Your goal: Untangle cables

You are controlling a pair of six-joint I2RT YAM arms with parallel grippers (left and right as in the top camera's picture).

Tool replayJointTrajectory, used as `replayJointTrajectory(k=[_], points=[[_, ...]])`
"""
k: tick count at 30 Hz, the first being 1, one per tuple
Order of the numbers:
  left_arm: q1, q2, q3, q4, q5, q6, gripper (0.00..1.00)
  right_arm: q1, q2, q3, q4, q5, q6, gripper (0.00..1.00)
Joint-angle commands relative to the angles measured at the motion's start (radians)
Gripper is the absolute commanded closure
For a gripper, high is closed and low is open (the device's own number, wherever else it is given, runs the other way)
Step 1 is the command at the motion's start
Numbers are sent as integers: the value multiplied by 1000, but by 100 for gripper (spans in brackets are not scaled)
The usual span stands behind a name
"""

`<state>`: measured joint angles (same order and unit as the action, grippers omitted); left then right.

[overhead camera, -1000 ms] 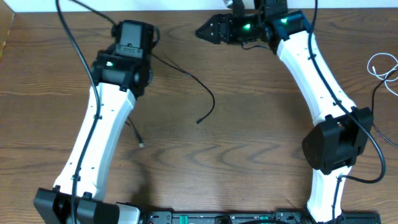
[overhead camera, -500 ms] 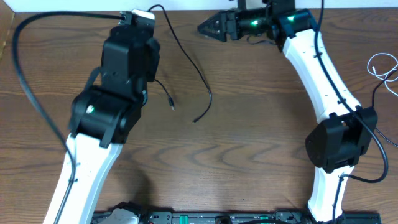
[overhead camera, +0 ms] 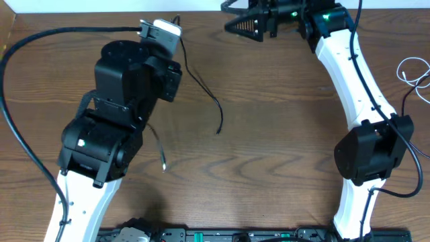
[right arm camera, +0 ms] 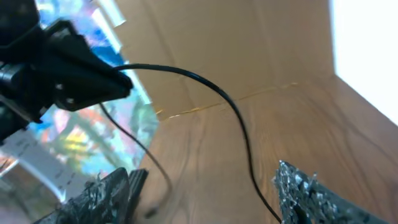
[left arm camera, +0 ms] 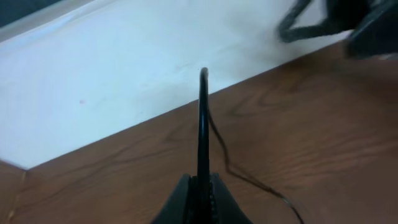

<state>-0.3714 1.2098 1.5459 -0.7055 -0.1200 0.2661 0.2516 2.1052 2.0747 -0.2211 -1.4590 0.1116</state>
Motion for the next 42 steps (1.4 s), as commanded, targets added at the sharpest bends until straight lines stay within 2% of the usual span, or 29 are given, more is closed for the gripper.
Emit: replayJointTrajectory(k=[1, 9, 18, 23, 26, 28, 32, 33, 37, 38, 39, 40, 42], points=[[-44, -12, 9, 5, 39, 12, 92, 46, 13, 3, 4, -93, -106, 30], [-109, -40, 9, 5, 58, 9, 93, 100, 18, 3, 4, -81, -207, 32], [-171, -91, 10, 4, 92, -44, 92, 99, 18, 3, 15, -43, -241, 30], [-191, -93, 9, -4, 94, -55, 92, 100, 18, 3, 65, -103, -229, 29], [-191, -93, 9, -9, 94, -55, 93, 113, 18, 3, 64, -103, -220, 32], [-191, -93, 9, -11, 94, -55, 92, 121, 18, 3, 65, -103, -217, 40], [-191, -93, 9, -15, 94, -55, 93, 119, 18, 3, 94, -86, -161, 92], [-191, -93, 9, -16, 94, -55, 93, 114, 18, 3, 94, -63, -127, 99], [-191, -93, 9, -16, 94, -55, 92, 77, 18, 3, 89, 43, 80, 99], [-191, -93, 9, -16, 94, -55, 89, 65, 18, 3, 80, 74, 129, 99], [-191, -93, 9, -16, 94, -55, 83, 55, 18, 3, 74, 102, 162, 99], [-191, -93, 9, -16, 94, -55, 68, 31, 18, 3, 71, 171, 222, 99], [-191, -93, 9, -16, 94, -55, 58, -2, 16, 5, 72, 242, 286, 99]])
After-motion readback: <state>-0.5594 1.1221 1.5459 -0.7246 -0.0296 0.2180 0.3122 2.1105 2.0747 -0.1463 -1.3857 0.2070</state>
